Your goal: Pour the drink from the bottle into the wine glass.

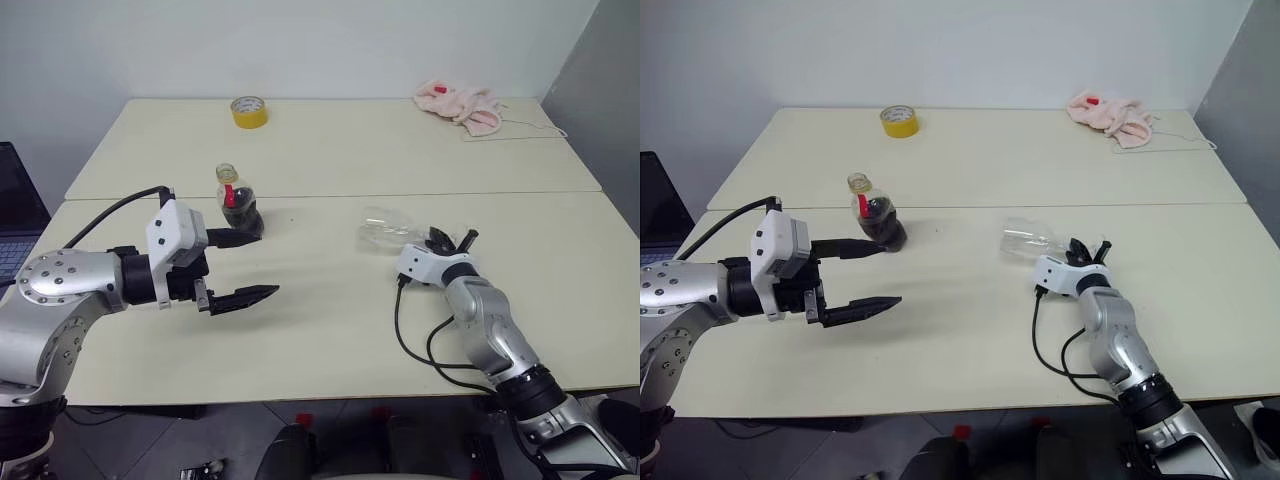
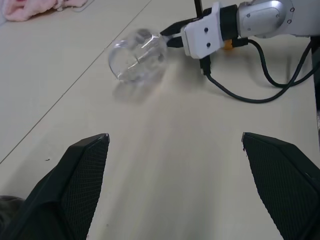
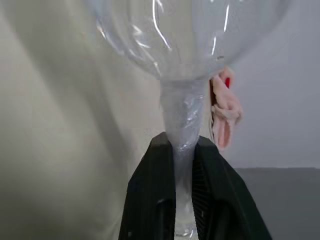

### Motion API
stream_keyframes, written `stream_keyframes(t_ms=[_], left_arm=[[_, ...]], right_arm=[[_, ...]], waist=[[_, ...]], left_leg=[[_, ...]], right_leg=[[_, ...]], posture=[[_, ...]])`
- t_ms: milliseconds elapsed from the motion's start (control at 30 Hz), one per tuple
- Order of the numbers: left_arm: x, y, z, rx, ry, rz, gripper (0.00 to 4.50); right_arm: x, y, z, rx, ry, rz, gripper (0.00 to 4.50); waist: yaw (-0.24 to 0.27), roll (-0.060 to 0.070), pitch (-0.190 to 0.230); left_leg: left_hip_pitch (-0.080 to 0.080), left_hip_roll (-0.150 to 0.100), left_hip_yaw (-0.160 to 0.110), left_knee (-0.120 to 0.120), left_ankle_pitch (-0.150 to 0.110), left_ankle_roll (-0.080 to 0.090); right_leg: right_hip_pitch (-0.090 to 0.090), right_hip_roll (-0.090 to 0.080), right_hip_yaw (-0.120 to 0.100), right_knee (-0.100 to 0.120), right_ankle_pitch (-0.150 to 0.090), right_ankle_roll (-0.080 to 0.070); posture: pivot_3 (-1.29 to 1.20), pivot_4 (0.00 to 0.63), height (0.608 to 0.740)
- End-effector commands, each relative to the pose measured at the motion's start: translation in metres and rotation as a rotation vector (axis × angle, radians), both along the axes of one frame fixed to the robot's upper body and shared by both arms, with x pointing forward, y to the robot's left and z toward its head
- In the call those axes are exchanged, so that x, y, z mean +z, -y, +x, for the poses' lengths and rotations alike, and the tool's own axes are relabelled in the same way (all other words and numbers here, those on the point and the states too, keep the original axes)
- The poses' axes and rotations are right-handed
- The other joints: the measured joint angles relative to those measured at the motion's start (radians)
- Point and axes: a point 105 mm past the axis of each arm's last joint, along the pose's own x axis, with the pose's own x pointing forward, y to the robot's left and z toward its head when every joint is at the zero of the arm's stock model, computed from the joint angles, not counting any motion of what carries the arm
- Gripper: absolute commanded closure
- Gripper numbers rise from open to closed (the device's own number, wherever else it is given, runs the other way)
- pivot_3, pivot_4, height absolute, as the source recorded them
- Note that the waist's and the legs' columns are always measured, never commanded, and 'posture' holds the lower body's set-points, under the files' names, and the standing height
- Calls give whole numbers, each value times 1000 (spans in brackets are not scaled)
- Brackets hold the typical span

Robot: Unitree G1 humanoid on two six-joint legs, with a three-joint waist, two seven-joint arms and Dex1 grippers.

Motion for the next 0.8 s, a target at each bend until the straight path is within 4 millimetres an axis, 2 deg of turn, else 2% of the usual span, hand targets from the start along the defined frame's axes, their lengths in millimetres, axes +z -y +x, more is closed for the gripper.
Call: stream_keyframes(t_ms=[33,200,267,367,500,567,667,800], left_arm=[[4,1,-2,-1,32,-11,0],[5,-4,0,37,42,-47,0],[5,-10,2,68,46,-66,0],[2,-20,2,108,40,-86,0],[-4,-33,-2,144,8,-117,0],[-6,-36,-4,151,-7,-128,0],[-6,-37,-10,144,-30,-154,0],[-4,-37,-14,138,-31,-168,0]], right_arm=[[24,-8,-3,39,98,1,4339],[48,-11,-4,68,179,3,4339],[62,-19,-8,107,202,56,4339],[70,-36,-18,196,177,176,4339],[70,-69,-33,413,57,531,4339],[67,-77,-37,462,-7,678,4339],[62,-103,-51,641,-159,883,4339],[53,-122,-61,768,-268,991,4339]], waist=[[-2,0,0],[-3,0,0],[-3,1,0],[-3,1,0],[-4,1,0],[-4,1,0],[-2,1,0],[-1,1,1]], left_leg=[[0,0,0,0,0,0],[-1,0,0,0,0,0],[-1,0,0,0,0,0],[-1,1,0,0,0,0],[-1,1,0,-1,0,0],[-1,1,0,0,0,0],[-1,1,0,0,0,0],[0,1,-1,0,0,0]], right_leg=[[0,0,0,0,0,0],[-1,0,0,1,0,0],[-1,0,0,1,0,0],[-2,0,0,1,0,0],[-2,0,0,0,0,0],[-1,0,0,0,0,0],[-1,-1,0,0,0,0],[0,-1,-1,0,0,0]], posture=[[0,150,740],[0,150,740],[0,150,740],[0,150,740],[0,150,740],[0,150,740],[0,150,740],[0,150,740]])
